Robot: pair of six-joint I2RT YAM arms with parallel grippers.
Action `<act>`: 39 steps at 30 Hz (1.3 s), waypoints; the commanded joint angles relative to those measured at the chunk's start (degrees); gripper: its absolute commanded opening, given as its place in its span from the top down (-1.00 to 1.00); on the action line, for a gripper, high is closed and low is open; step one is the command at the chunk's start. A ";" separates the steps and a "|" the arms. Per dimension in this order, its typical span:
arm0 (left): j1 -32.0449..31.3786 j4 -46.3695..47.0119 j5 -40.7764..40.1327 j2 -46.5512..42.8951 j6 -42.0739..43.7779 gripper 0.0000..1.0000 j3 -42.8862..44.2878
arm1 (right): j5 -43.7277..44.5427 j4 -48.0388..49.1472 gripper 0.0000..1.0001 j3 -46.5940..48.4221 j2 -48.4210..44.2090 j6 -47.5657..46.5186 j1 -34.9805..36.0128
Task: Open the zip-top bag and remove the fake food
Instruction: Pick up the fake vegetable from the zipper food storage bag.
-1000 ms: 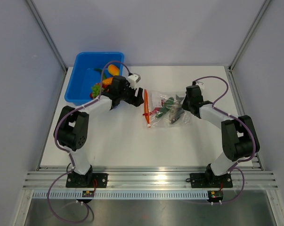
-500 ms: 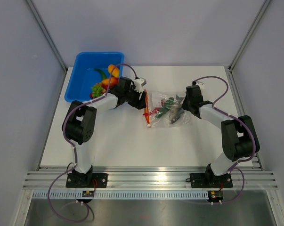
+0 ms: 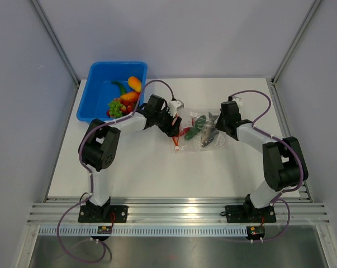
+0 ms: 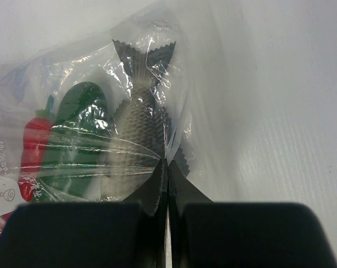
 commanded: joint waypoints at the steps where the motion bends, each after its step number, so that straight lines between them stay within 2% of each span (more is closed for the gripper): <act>1: -1.50 1.22 1.93 -0.84 4.05 -0.40 0.22 | -0.27 0.87 1.00 0.82 -0.75 -0.93 -0.30; 9: -3.97 1.93 -5.54 -0.31 6.43 -0.38 0.05 | -0.54 0.95 1.00 0.82 -0.83 -1.11 -0.30; 23: -6.69 -2.55 -10.91 5.57 9.24 -0.30 4.78 | -0.80 0.87 1.00 0.91 -0.75 -1.20 -0.30; 27: -6.69 -3.96 -11.70 7.07 9.24 0.03 6.37 | -0.98 0.95 1.00 0.82 -0.75 -1.20 -0.30; 31: -6.69 -3.87 -12.05 6.64 9.07 0.51 6.29 | -0.89 0.95 1.00 0.82 -0.84 -1.11 -0.30; 39: -6.69 -3.96 -12.75 2.60 8.72 0.74 5.06 | 0.95 -0.01 1.00 1.09 -0.57 -0.06 -0.30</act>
